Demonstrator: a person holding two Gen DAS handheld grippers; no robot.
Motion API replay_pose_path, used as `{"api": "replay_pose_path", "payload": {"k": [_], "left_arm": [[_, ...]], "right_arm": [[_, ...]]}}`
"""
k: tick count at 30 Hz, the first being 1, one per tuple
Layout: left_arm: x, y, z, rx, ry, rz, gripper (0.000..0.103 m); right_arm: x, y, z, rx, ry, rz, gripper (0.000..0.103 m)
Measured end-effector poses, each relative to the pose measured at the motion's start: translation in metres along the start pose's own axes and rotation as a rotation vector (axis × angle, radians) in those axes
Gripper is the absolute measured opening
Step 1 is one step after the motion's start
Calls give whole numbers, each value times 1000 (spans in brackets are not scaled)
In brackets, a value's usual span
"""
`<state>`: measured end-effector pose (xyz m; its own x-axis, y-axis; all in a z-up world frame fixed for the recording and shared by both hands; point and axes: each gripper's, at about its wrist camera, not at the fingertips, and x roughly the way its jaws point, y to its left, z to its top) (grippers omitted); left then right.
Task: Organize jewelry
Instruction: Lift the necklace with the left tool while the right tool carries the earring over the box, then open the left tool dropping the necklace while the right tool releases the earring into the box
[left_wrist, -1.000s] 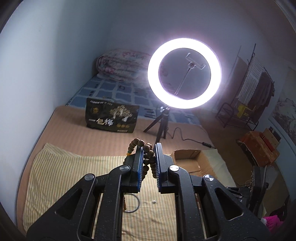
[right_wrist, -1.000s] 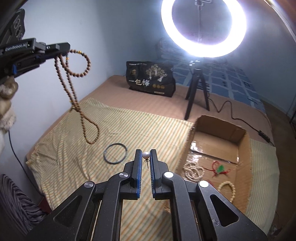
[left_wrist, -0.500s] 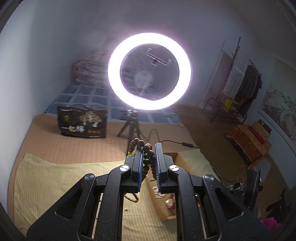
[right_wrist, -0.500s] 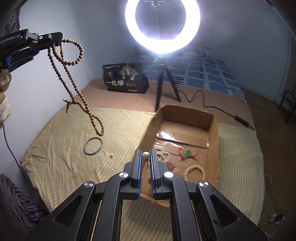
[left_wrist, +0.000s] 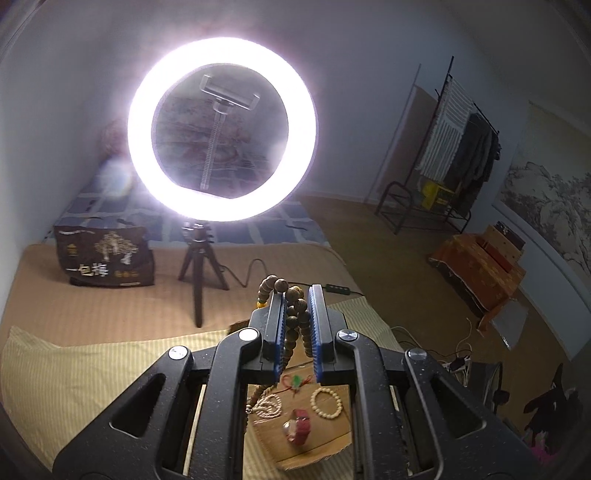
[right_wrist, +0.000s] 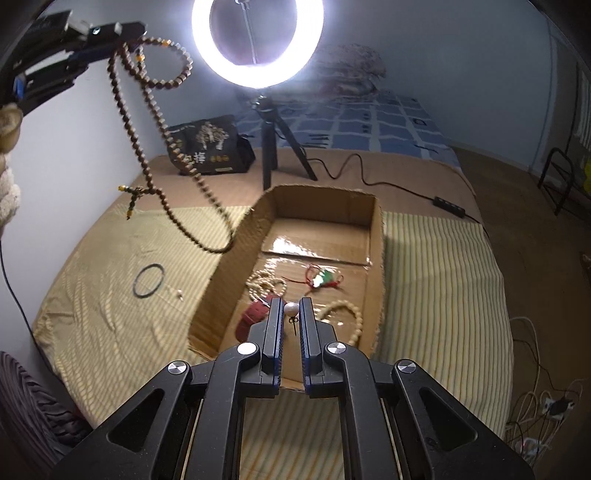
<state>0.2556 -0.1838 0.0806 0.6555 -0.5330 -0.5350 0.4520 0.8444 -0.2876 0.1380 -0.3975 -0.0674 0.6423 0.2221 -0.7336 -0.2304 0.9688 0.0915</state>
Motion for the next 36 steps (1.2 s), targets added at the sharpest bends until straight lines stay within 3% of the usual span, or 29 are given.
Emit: {"api": "replay_pose_path", "payload": {"k": [9, 21, 36], "left_arm": [[54, -12, -7, 14, 54, -13, 10], [122, 4, -35, -15, 146, 21, 10], [163, 10, -70, -10, 269, 28, 10]], "right_arm": [[14, -11, -4, 13, 33, -4, 7], [40, -21, -2, 38, 79, 3, 7], [63, -24, -3, 49, 126, 21, 7]]}}
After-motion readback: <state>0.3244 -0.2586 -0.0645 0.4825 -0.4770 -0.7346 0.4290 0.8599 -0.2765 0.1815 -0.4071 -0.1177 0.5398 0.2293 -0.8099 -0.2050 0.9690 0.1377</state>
